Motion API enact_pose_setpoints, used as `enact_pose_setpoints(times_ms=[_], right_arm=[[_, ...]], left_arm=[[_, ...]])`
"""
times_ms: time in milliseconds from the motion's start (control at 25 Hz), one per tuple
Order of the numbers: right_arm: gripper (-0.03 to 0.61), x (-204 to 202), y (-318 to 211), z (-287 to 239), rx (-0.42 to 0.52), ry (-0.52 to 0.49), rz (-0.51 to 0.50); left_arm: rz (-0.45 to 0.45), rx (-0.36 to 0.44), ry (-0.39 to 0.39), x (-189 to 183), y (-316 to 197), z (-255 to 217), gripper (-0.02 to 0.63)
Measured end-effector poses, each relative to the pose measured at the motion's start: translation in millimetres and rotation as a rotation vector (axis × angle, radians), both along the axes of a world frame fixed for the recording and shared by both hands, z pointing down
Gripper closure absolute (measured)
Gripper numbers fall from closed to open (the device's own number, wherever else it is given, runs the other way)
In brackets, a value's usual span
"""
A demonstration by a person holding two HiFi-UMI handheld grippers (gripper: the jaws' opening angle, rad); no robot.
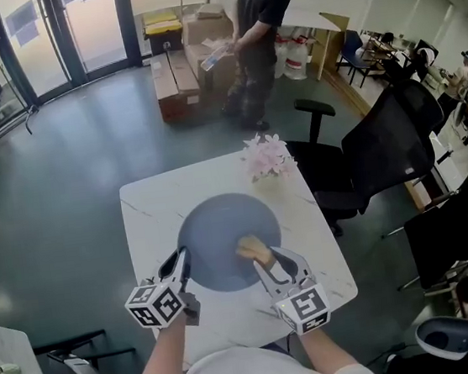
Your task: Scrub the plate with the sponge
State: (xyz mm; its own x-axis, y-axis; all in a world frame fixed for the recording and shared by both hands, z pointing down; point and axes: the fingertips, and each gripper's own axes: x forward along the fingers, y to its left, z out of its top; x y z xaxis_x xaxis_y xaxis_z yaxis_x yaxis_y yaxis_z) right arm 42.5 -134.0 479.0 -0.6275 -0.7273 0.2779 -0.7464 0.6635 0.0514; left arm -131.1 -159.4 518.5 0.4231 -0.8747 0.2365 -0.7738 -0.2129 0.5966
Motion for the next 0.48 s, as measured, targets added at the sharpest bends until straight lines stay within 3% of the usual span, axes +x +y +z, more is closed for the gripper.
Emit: enact_pose_setpoints(times_ms=[200, 360, 480], right_arm=[[0.429, -31.1, 26.4, 14.6, -0.052, -0.013, -0.084], [0.428, -57.5, 24.0, 6.1, -0.021, -0.018, -0.147], [0.429, -54.7, 7.7, -5.6, 0.017, -0.018, -0.133]], left_arm=[[0.013, 0.011, -0.02, 3.5, -2.2, -3.5, 0.571], [0.039, 0.003, -0.045, 12.2, 5.4, 1.8, 0.571], [0.052, -0.002, -0.044, 16.5, 11.6, 3.0, 0.571]])
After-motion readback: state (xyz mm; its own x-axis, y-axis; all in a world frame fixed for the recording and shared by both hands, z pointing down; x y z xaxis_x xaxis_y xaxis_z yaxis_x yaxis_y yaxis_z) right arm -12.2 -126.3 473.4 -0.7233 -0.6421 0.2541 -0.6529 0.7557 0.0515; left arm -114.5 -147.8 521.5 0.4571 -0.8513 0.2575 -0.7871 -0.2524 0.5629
